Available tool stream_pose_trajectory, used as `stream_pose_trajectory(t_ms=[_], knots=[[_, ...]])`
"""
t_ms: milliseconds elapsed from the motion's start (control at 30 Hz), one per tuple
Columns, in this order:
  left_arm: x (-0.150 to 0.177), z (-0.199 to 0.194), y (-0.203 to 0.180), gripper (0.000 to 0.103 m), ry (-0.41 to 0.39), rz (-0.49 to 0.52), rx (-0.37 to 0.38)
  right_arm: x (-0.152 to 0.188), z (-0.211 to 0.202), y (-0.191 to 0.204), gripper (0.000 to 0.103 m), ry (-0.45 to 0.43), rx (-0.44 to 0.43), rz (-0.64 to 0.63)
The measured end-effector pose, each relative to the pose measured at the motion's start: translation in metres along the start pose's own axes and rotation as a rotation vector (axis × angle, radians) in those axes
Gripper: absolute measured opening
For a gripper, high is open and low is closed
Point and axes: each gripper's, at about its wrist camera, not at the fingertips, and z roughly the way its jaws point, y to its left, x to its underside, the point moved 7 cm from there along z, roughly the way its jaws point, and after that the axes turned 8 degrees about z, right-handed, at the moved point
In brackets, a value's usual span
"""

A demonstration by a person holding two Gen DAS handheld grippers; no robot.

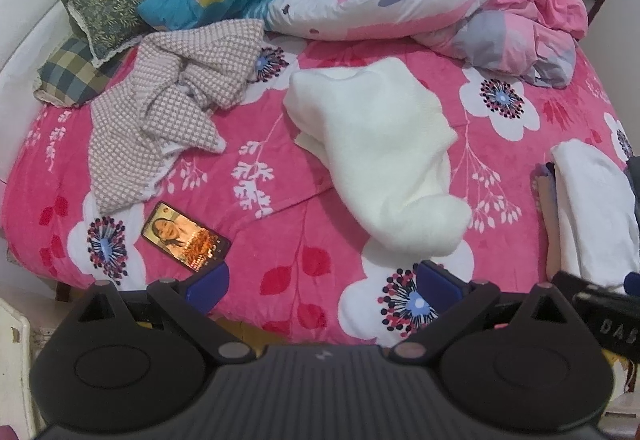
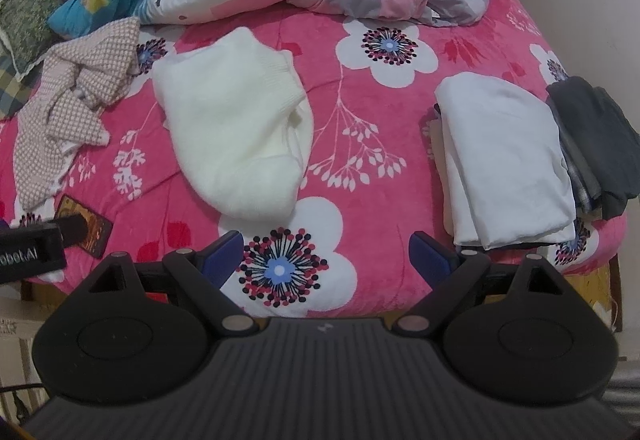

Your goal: Fold clothes

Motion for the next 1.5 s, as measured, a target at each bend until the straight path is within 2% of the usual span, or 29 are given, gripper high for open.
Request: stream_pose_trajectory(t_ms=[333,467,700,767,933,1067,1167,1300,1400,1467,1500], knots=[[-0.004,0.017,0.006,0.101,-0.051,-0.023,0.095,-0.011,0.000,-0.010,0.090,-0.045,0.014,0.072],[-0.008,0.018,0.010,0.103,-0.107,-0.020,0.094,-0.017,-0.001,-0.014,0.090,-0.082,-0.027,0.088],[-0.021,0.030,0.012,0.103,-0.116,-0.063,0.120,-0.035,0.008,-0.023,0.090,-0.204,-0.139,0.064],[-0.028,0.036,0.012,0.103,-0.116,-0.109,0.121,-0.045,0.018,-0.025,0.090,-0.199,-0.175,0.064],[-0.052,0.060,-0.009,0.103,-0.152,-0.042,0.048,-0.073,0.062,-0.035,0.090,-0.125,-0.302,0.103],[-0.071,0.080,-0.027,0.102,-0.181,0.017,-0.013,-0.096,0.117,-0.039,0.090,-0.048,-0.421,0.133],[-0.083,0.113,-0.048,0.102,-0.206,0.070,-0.074,-0.112,0.161,-0.035,0.090,-0.017,-0.517,0.133],[-0.092,0.168,-0.074,0.091,-0.203,0.095,-0.061,-0.130,0.221,-0.022,0.088,0.025,-0.642,0.145],[-0.093,0.207,-0.096,0.076,-0.195,0.164,-0.028,-0.139,0.260,-0.015,0.087,0.063,-0.718,0.182],[-0.093,0.226,-0.110,0.058,-0.182,0.210,0.003,-0.145,0.282,-0.011,0.081,0.075,-0.746,0.201],[-0.092,0.234,-0.116,0.055,-0.177,0.228,0.023,-0.148,0.294,-0.010,0.080,0.080,-0.752,0.211]])
